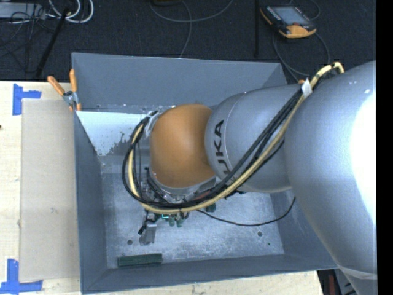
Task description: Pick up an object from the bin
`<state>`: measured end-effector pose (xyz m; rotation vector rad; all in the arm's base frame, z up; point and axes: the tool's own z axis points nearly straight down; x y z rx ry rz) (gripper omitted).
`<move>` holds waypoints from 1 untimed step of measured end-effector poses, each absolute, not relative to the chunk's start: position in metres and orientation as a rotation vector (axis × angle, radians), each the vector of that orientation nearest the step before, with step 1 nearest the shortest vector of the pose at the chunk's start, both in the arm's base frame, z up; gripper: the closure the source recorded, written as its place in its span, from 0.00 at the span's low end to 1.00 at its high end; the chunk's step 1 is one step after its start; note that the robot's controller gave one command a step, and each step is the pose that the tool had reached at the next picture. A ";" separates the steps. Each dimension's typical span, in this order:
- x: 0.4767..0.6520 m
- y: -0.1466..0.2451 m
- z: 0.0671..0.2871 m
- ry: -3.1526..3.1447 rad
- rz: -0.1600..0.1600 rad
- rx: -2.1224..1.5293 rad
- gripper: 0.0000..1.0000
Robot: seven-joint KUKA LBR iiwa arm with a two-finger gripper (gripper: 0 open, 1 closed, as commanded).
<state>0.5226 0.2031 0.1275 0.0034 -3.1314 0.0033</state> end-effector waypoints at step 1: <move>0.469 0.181 0.082 -3.137 0.001 -0.092 0.00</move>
Offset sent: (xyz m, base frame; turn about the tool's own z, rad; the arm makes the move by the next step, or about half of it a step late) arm -0.0517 -0.0205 -0.0426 0.0584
